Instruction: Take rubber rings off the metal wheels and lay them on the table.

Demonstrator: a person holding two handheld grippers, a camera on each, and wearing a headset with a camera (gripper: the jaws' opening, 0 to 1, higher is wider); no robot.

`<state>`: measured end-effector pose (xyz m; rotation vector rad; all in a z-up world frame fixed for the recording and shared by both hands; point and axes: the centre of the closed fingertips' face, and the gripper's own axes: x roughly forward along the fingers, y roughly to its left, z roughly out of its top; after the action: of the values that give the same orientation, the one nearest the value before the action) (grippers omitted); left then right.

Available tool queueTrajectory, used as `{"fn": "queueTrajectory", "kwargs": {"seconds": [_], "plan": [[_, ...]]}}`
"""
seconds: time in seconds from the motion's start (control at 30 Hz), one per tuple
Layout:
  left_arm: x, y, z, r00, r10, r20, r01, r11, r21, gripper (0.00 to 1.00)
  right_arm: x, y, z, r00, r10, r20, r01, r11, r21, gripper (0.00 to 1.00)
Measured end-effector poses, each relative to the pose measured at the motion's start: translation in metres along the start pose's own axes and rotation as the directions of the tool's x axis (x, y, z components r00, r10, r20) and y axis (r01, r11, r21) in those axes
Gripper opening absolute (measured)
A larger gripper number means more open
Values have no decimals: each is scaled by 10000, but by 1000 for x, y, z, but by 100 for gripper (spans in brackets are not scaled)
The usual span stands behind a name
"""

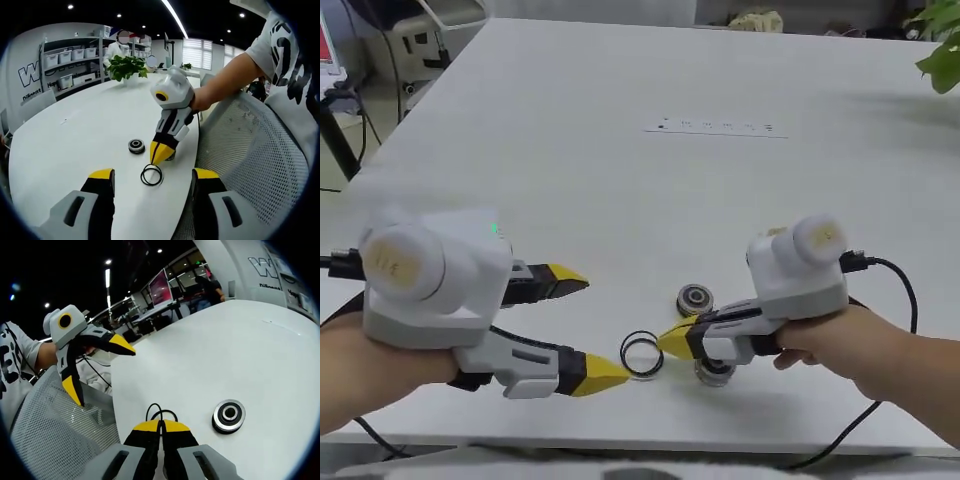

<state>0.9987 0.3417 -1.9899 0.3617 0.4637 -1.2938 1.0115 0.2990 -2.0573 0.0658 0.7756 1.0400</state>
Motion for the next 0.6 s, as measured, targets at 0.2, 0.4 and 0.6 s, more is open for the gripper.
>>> {"fn": "queueTrajectory", "kwargs": {"seconds": [0.2, 0.4, 0.6], "plan": [[-1, 0, -1, 10000, 4, -17, -4, 10000, -3, 60, 0, -2, -1, 10000, -78, -29, 78, 10000, 20, 0], [-2, 0, -2, 10000, 25, -44, -25, 10000, -11, 60, 2, -3, -3, 9999, -95, -74, 95, 10000, 27, 0], [-2, 0, -4, 10000, 30, -67, -30, 10000, -49, 60, 2, -6, -4, 9997, -182, -131, 183, 9998, 48, 0]]}}
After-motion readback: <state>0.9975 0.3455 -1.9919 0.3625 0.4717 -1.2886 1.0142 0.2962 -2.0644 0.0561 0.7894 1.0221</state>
